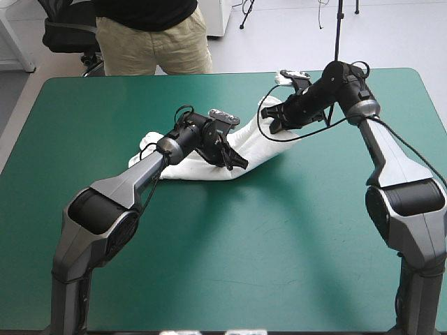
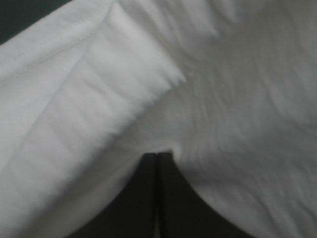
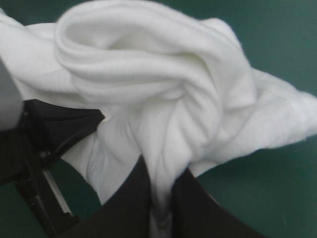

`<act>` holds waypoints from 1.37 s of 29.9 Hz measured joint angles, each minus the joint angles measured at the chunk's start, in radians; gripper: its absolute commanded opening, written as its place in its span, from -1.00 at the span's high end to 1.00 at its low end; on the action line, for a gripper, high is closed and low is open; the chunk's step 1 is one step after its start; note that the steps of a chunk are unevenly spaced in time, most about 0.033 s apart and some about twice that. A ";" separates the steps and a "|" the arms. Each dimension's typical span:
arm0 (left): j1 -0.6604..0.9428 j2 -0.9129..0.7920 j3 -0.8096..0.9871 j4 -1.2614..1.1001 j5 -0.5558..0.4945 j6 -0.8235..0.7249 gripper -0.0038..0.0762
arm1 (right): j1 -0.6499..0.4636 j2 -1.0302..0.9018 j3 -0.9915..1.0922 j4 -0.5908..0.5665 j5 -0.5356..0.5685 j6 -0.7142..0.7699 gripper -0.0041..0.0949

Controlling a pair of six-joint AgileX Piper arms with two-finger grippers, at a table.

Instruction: Fold the cloth

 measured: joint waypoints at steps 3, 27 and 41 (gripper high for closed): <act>0.000 0.000 0.000 0.000 0.000 0.000 0.95 | 0.027 -0.006 -0.029 0.001 0.004 0.000 0.95; 0.126 -0.622 0.314 0.169 0.192 -0.052 0.95 | 0.161 -0.012 -0.172 -0.040 0.007 0.000 0.95; 0.141 -1.131 0.664 0.038 0.286 -0.049 0.95 | 0.356 0.132 -0.173 0.015 -0.196 0.015 0.74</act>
